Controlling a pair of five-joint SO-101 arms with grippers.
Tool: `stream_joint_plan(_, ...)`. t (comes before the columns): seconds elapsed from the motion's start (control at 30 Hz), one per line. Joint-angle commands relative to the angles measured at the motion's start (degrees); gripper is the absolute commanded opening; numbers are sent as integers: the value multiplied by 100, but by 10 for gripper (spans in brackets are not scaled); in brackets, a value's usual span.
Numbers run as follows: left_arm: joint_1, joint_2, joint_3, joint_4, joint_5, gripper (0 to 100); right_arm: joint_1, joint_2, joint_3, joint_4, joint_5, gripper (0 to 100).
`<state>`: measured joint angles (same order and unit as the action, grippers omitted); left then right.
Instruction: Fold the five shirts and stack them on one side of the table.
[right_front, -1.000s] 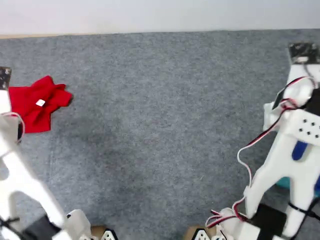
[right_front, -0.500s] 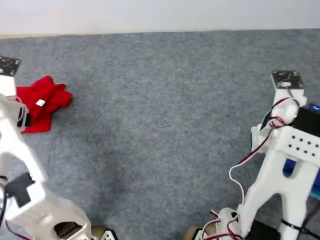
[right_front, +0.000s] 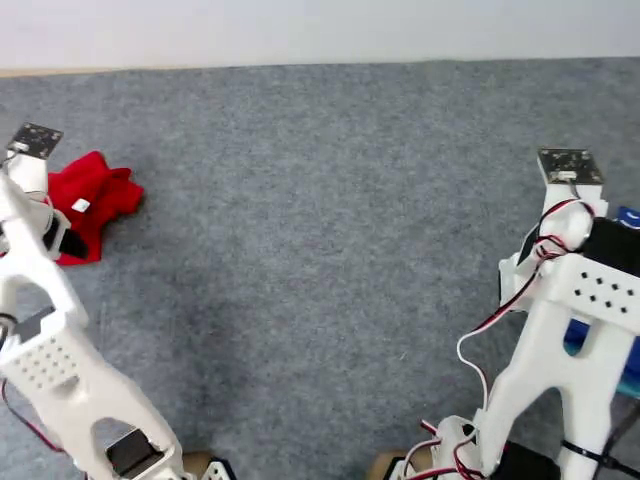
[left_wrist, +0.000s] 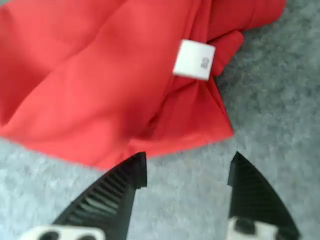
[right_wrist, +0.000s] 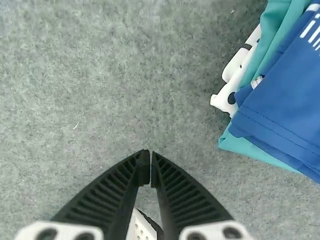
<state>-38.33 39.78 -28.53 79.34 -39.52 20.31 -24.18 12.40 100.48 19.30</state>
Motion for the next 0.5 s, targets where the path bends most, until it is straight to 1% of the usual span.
stream_joint_plan(0.0, 167, 475, -848, -88, -44, 269, -66, -224, -44, 233, -44, 10)
stream_joint_plan(0.1, 281, 914, -1455, -53, 0, 265, -66, -233, -44, 233, -44, 10)
stream_joint_plan(0.2, 352, 1222, -2018, -53, 343, 261, -66, -233, -53, 233, -44, 10)
stream_joint_plan(0.3, 378, 1415, -2413, 0, 448, 204, -66, -233, -53, 233, -44, 10)
stream_joint_plan(0.47, 457, 1512, -2923, 413, 440, 92, -66, -233, -62, 233, -44, 10)
